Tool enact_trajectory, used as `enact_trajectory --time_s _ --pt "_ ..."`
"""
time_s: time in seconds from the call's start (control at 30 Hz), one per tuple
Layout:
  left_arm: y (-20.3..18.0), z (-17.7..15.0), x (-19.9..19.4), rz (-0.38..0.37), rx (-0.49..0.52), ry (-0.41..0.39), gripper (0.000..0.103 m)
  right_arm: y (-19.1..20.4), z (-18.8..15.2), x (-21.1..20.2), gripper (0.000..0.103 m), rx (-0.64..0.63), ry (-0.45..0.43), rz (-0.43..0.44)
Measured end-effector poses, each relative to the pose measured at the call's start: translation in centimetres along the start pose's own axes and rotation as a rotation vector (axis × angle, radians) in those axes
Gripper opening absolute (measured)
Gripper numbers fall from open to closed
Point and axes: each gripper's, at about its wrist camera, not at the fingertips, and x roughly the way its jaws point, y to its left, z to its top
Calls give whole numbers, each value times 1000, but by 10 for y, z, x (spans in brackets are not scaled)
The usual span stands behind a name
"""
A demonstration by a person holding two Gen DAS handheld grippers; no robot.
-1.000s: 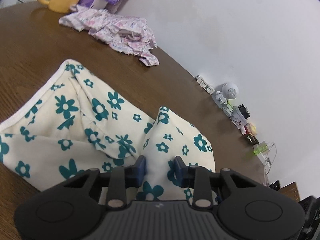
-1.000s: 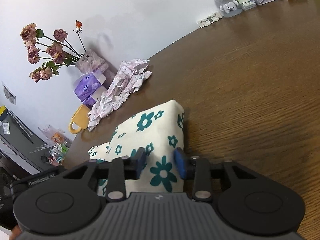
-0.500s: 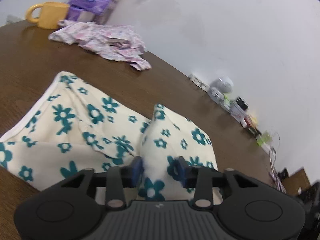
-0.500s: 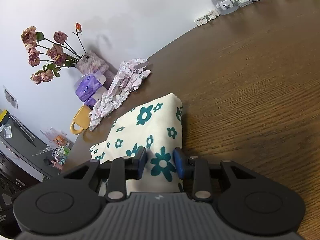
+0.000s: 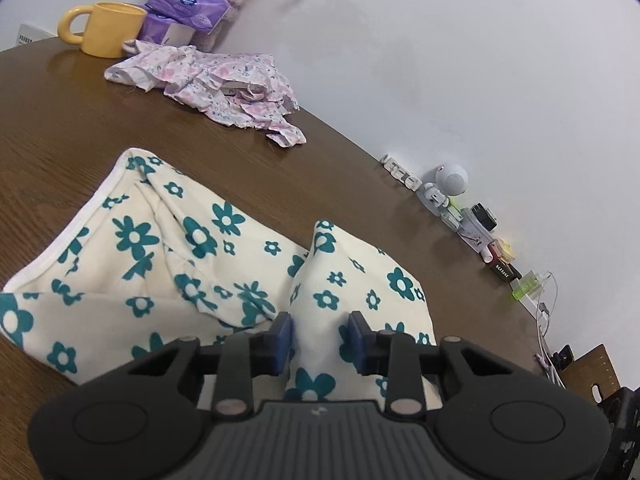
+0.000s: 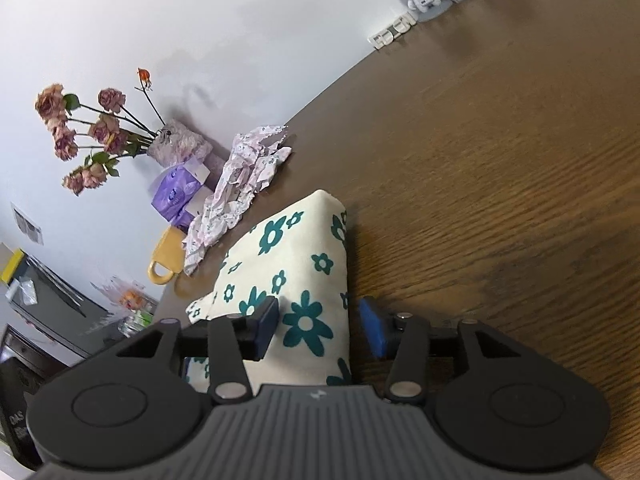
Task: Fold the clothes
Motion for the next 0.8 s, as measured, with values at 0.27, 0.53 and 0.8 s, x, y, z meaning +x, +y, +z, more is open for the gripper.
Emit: enact_trajectory --time_s 0.27,0.53,0.8 --pt "13 2 4 -36 -67 34 28 -6 1 8 45 34 21 61" --pt "19 3 6 -54 -81 43 28 -5 0 11 42 30 22 80" --pt "25 3 7 -71 -102 55 33 -10 0 11 33 60 25 101"
